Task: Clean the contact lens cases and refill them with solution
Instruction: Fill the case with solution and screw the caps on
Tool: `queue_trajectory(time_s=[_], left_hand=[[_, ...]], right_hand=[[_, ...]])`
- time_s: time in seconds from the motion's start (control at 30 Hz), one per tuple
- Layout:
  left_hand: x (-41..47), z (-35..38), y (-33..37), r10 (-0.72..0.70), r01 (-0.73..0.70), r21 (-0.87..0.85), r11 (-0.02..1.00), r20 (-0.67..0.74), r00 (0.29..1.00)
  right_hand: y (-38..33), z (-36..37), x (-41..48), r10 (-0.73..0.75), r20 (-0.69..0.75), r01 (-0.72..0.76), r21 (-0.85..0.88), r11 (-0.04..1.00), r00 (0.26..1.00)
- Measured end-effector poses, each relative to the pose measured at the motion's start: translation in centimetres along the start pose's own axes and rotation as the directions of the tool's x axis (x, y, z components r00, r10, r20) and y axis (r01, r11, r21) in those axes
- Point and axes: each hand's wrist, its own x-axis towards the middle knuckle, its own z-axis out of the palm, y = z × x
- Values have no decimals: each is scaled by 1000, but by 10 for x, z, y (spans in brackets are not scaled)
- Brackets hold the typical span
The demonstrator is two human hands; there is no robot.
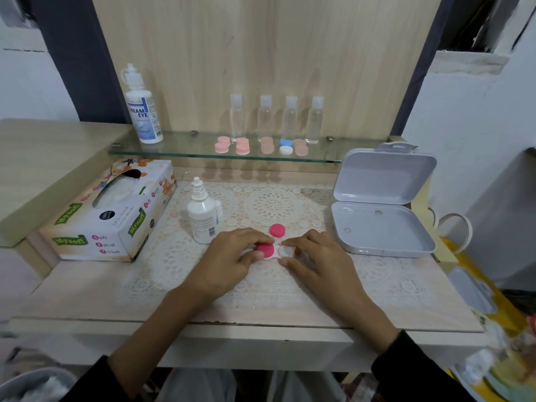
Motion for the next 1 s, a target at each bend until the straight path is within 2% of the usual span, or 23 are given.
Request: queue_trajectory(time_s=[0.1,0.2,0.3,0.4,0.63,0.83,1.0], left_hand=[[0,-1,1,20,-20,26,999,31,999],[1,-1,3,-13,13,32,999,-15,1000],[1,0,4,-87,94,134,987,-55,995],[3,2,4,-83,91,208,974,-47,995],[2,2,0,-28,24,208,978,16,999],[3,5,2,-74,83,176,981,-61,995],[4,7,3,-78,86,157,984,-56,995]], right_hand=[[0,0,0,2,1,-2,3,1000,1000],[0,0,1,3,5,-3,-2,1000,1000],[0,0,1,2,8,-2,-6,1000,1000],[-1,0,2,1,9,-1,-8,1000,1000],[-1,0,0,0,8,0,-20,1000,1000],[-2,-1,1,1,9,0,-20,1000,1000],[-1,-1,1,2,10,-2,-15,1000,1000]])
